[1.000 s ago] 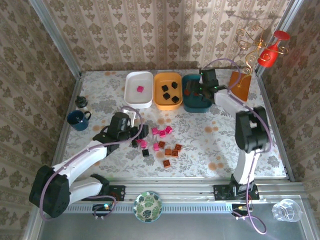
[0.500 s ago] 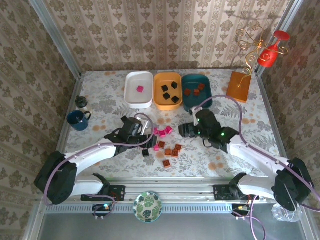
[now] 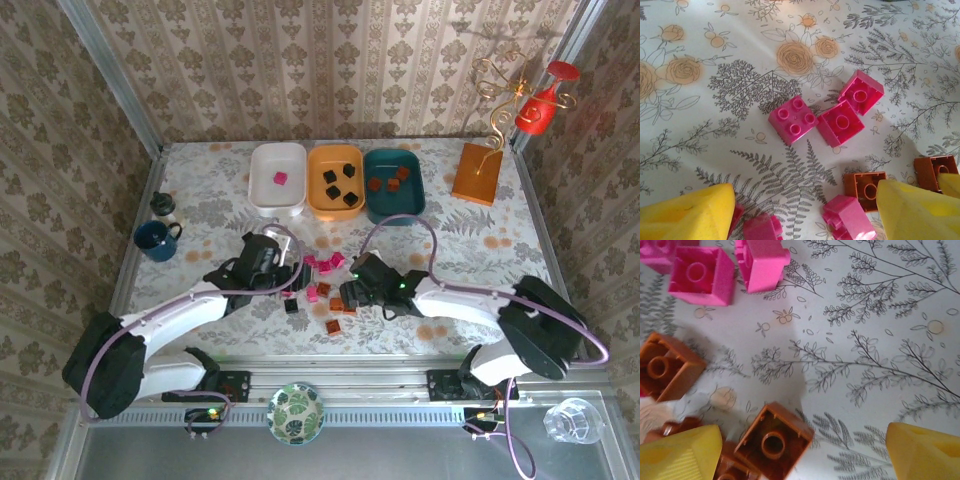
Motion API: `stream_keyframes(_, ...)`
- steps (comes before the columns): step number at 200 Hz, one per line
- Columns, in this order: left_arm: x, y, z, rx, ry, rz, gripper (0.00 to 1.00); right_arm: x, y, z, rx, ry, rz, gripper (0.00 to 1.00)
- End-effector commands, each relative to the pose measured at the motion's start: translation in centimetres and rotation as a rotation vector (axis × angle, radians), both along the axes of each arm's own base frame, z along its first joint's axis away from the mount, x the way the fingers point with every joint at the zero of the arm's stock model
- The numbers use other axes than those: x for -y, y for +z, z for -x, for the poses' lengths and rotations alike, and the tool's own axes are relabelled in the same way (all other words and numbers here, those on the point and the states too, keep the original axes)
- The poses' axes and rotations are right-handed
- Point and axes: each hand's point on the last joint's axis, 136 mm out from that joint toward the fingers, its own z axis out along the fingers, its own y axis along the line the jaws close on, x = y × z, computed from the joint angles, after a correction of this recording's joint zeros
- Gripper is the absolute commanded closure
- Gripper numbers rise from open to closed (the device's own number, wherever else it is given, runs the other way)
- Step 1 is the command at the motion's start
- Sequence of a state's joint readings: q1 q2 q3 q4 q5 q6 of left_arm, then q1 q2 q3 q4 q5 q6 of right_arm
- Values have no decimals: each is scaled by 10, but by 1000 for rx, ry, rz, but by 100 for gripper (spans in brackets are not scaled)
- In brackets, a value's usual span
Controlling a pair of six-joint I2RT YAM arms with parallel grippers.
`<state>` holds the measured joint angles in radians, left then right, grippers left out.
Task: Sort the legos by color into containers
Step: Pick up the lego from the bottom-center of the table.
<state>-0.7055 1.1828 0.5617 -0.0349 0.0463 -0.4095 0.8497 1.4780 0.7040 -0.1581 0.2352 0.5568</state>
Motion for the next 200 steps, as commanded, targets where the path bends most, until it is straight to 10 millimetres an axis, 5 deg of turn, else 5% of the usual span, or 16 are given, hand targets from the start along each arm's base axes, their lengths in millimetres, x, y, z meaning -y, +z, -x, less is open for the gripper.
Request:
stream_keyframes(1,-5,3,2,15,29,20,24,-5,2,-18,53,-75,11,13)
stream_keyframes(50,-10,5,2,33,36,17,24,16,-18,-9,2,-115,86,18)
stream_keyframes(113,-8,4,0,36,31,11,24,46,-15,8,-19,-148,113,33)
stream_keyframes(200,-10,1,0,30,37,4,24,31,-24,3,-23,-48,95,57)
